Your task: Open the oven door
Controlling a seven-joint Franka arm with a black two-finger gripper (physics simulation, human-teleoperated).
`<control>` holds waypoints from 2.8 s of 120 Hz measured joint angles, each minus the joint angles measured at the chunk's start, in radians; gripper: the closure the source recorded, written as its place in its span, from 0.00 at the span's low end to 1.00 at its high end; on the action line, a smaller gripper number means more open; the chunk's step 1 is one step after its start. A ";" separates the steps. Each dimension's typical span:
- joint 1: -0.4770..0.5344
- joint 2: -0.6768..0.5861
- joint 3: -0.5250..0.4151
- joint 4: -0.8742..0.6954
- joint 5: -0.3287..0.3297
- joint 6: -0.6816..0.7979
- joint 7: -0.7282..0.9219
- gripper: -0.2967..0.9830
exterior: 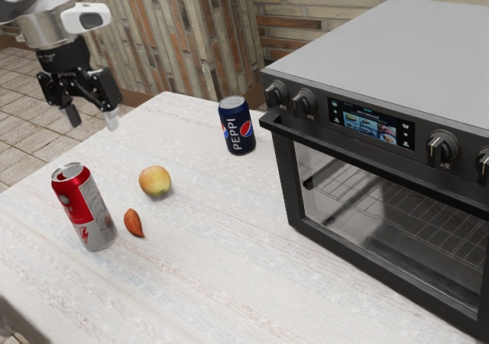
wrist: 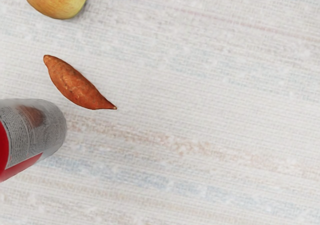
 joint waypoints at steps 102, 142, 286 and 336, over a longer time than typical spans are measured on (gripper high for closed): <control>-0.568 -0.328 -0.228 -0.350 0.172 0.352 0.729 0.25; -0.671 -0.330 -0.172 -0.471 0.147 0.531 1.070 0.25; -0.608 -0.065 -0.066 -0.327 0.099 0.647 1.513 0.25; -0.610 -0.006 -0.066 -0.281 0.072 0.648 1.553 0.25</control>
